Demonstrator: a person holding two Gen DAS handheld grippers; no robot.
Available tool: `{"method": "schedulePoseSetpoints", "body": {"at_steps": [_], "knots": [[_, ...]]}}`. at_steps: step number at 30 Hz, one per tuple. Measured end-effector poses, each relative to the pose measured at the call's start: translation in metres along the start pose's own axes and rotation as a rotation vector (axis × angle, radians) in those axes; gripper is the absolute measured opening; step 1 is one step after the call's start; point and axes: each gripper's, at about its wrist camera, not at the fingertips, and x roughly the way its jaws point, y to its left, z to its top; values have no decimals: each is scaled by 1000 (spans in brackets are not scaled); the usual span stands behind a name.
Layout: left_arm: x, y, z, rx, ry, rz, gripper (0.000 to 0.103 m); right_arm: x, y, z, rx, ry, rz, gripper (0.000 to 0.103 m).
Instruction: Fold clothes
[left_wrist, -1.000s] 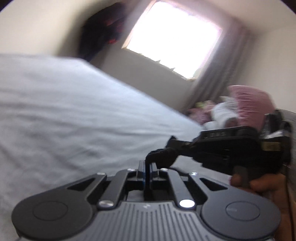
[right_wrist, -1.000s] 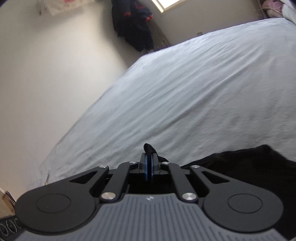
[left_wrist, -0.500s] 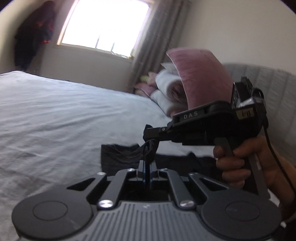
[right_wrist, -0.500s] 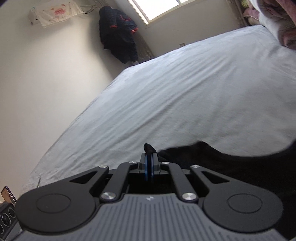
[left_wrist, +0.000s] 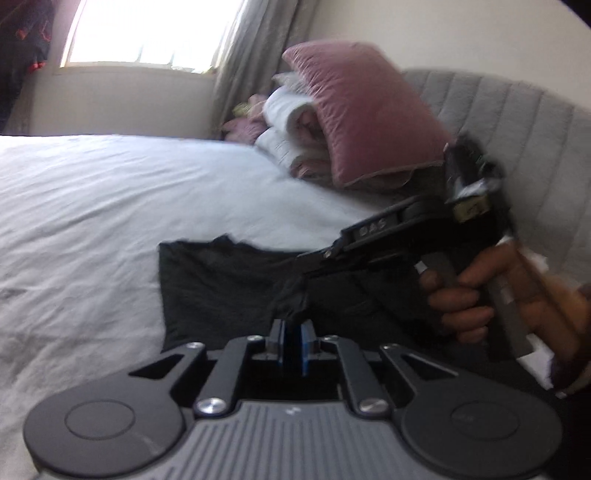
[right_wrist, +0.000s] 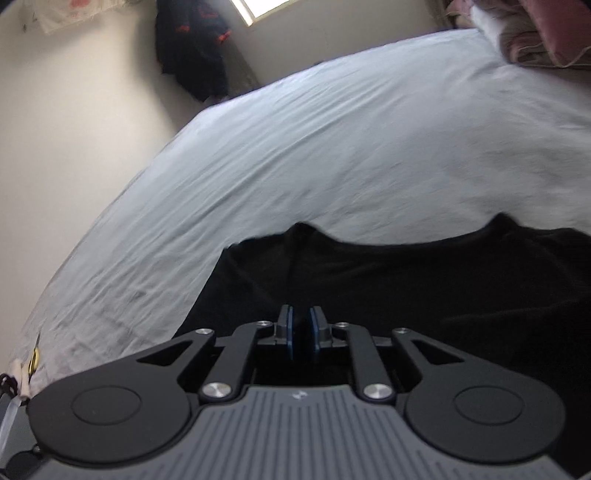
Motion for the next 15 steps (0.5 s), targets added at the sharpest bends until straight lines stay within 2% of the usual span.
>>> {"method": "schedulePoseSetpoints", "body": {"at_steps": [1, 3, 6, 8, 10, 14, 15], "knots": [[-4, 1, 1, -9, -16, -30, 9, -4, -1, 0, 7, -10, -1, 20], [-13, 4, 2, -28, -47, -91, 12, -8, -1, 0, 5, -26, -8, 30], [-15, 6, 3, -47, -69, -70, 14, -10, 5, -4, -29, -35, -15, 31], [-4, 7, 3, -56, -38, -51, 14, -8, 12, -9, -64, -28, -11, 31], [6, 3, 0, -22, 9, -17, 14, -3, 20, -14, -115, -22, -23, 31], [26, -10, -8, 69, 120, 25, 14, 14, 31, -23, -231, -17, -126, 31], [29, -12, -11, 88, 140, 20, 14, 18, 33, -26, -268, -16, -161, 20]]}}
